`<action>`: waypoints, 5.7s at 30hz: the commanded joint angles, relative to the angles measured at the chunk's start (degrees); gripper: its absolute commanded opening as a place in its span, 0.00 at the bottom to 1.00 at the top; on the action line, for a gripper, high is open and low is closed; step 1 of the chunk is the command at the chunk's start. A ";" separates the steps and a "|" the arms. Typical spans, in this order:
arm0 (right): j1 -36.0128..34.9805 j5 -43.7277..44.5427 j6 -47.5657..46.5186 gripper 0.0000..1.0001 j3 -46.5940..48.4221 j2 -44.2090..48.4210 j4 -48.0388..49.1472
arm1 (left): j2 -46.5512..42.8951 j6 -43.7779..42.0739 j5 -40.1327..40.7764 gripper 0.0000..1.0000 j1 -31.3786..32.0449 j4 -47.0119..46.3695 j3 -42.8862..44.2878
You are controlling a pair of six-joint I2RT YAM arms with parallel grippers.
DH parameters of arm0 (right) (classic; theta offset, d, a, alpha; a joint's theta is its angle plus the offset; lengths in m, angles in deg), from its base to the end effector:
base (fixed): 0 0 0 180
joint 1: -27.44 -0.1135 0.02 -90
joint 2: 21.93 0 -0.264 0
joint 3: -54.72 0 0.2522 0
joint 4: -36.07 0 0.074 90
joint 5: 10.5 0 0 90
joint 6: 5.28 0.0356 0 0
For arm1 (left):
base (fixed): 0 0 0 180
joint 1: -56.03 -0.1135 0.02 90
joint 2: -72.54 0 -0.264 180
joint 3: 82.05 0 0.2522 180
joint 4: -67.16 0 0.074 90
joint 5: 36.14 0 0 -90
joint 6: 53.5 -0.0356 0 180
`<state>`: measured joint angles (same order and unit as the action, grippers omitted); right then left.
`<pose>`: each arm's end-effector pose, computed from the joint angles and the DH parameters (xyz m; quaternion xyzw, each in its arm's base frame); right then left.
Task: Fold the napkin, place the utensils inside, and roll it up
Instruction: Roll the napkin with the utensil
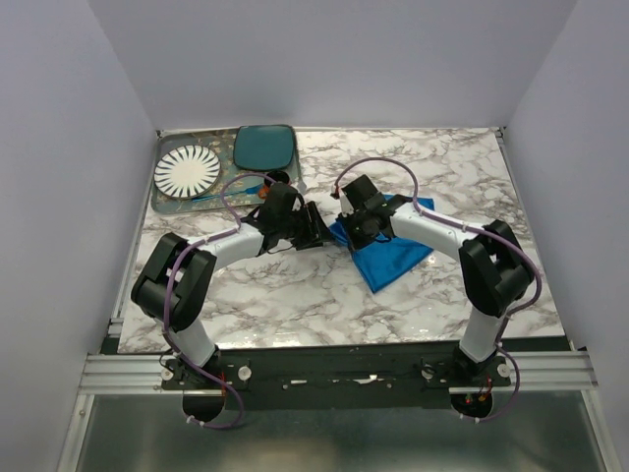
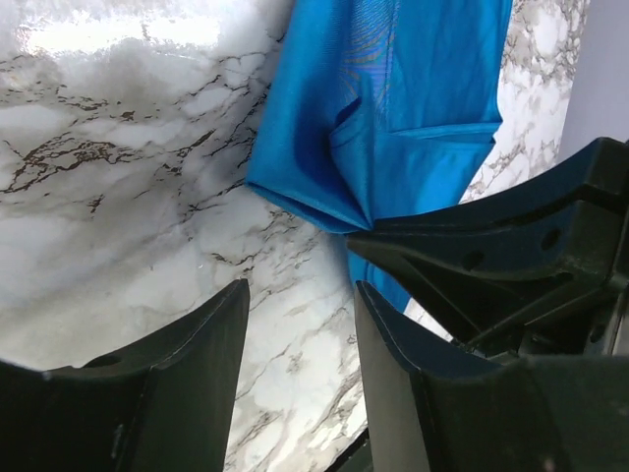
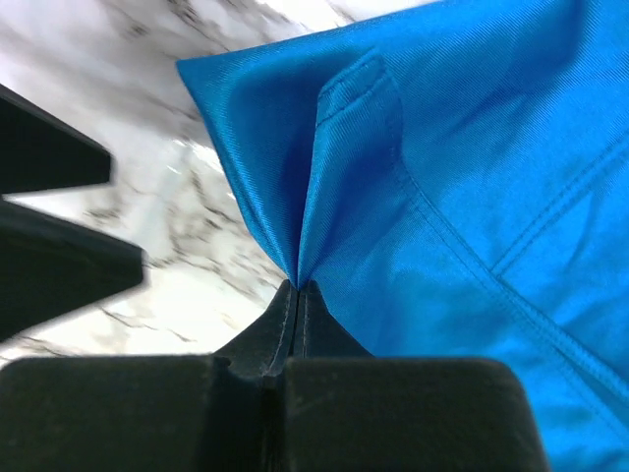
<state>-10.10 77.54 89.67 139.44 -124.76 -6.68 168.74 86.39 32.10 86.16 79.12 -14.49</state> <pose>0.2940 0.2274 0.1968 -0.2756 0.9276 0.1066 0.2284 0.2971 -0.1877 0.1854 -0.0754 0.8925 -0.3952 0.2041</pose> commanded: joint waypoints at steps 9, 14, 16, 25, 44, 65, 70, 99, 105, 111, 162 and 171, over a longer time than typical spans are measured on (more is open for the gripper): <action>-0.34 -10.70 0.59 0.01 2.69 -5.28 0.69 | 0.03 6.44 1.81 0.82 0.19 1.45 0.07; -0.34 -11.58 1.11 0.01 2.34 -5.19 1.66 | 4.60 10.22 0.31 0.83 0.28 0.49 2.53; -0.34 -11.58 1.38 0.01 2.17 -4.75 2.01 | 6.27 10.76 0.40 0.80 0.28 -1.18 2.62; -0.34 -11.40 1.29 0.01 0.59 -3.96 3.50 | 9.18 10.06 4.09 0.72 0.10 -3.21 5.61; -0.52 -9.12 -0.38 0.15 -1.08 -2.30 4.12 | 12.08 6.10 9.98 0.24 0.11 0.40 6.93; -15.01 21.46 -1.87 0.52 -11.81 6.42 5.44 | 13.84 6.10 8.05 0.10 0.28 -0.31 7.37; -16.86 24.09 -1.96 0.52 -9.97 2.90 4.65 | 14.45 6.01 7.52 0.09 0.28 -0.22 7.63; -12.58 8.75 -1.78 0.01 -4.25 -0.89 1.40 | 14.54 1.97 8.84 0.20 0.19 3.65 10.88; -4.32 -9.01 -3.02 0.01 -5.13 1.66 2.71 | 14.01 -0.14 10.07 0.28 0.19 5.84 13.69; 3.25 -22.46 -2.23 0.01 -7.41 1.93 5.43 | 12.87 -1.46 10.68 0.42 0.19 6.90 14.23; 17.76 -41.55 2.35 0.01 -13.21 -7.74 13.35 | 13.56 -8.93 10.95 0.30 6.34 16.48 19.84; 17.76 -40.85 2.26 0.01 -12.78 -8.01 12.82 | 17.52 -5.33 9.45 0.20 6.70 14.81 22.31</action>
<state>7.32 34.20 93.67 126.96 -131.05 5.99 184.37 79.77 41.32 92.50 94.29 6.29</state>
